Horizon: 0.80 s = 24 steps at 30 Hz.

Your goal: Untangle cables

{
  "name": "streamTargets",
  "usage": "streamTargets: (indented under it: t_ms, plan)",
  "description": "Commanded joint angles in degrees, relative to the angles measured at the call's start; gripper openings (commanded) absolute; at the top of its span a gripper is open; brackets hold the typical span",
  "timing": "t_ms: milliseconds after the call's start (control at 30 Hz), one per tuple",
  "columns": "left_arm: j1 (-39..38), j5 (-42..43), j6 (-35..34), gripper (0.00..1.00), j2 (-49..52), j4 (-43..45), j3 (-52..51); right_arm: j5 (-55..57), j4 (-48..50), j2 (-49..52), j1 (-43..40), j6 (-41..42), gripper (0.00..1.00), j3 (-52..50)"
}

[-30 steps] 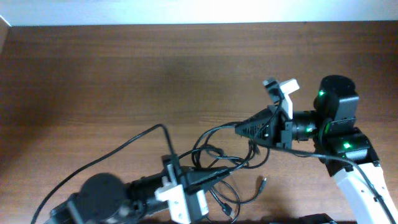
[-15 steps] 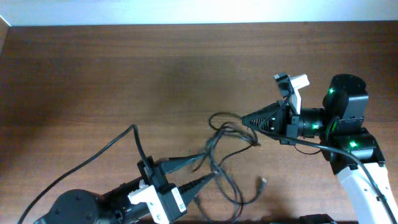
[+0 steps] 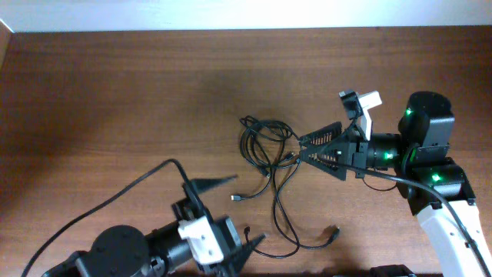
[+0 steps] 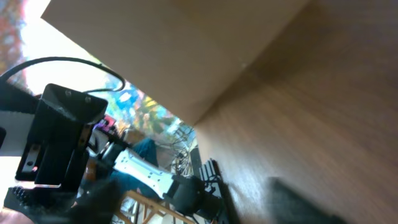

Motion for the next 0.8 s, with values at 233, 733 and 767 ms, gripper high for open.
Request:
streamTargets:
  t_ms: [233,733,767]
  plan:
    - [3.45,-30.05,-28.3,0.99,12.94,-9.09,0.44,39.39,-20.31,-1.44,-0.26,-0.61,0.99,0.42]
    - [39.82,4.44,-13.2,0.99,32.35,-6.19,0.44,50.88,-27.04,-19.17,-0.26,-5.79,0.99,0.42]
    - [39.8,4.44,-13.2,0.99,33.31,-6.19,0.44,50.88,-27.65,-19.17,-0.26,-5.79,0.99,0.42]
